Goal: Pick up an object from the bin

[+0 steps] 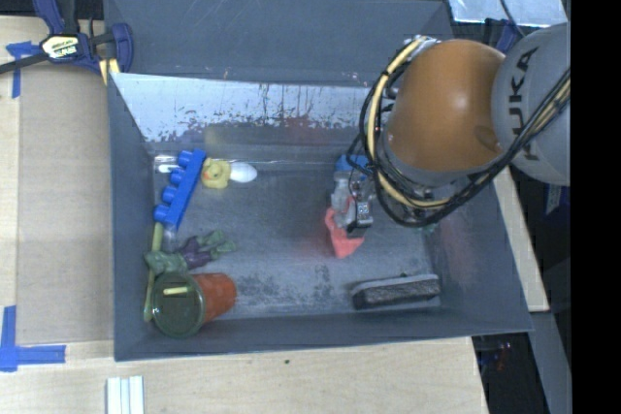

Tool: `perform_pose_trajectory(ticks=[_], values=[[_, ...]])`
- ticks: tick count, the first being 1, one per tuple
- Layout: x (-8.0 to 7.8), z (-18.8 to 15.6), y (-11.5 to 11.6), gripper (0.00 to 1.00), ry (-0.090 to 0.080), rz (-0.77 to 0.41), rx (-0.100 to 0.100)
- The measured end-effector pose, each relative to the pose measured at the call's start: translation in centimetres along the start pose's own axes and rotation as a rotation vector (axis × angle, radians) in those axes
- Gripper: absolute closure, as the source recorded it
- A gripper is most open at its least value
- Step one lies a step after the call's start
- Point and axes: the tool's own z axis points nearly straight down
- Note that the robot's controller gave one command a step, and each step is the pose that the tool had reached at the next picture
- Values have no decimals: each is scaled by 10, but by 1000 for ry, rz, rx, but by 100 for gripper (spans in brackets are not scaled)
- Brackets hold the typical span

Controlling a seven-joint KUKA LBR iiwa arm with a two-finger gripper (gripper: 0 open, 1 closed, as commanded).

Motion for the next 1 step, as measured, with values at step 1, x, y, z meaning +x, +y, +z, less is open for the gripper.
perform_pose_trajectory(ticks=[1], values=[[-3, 43, 32, 100, -1, 31, 0]])
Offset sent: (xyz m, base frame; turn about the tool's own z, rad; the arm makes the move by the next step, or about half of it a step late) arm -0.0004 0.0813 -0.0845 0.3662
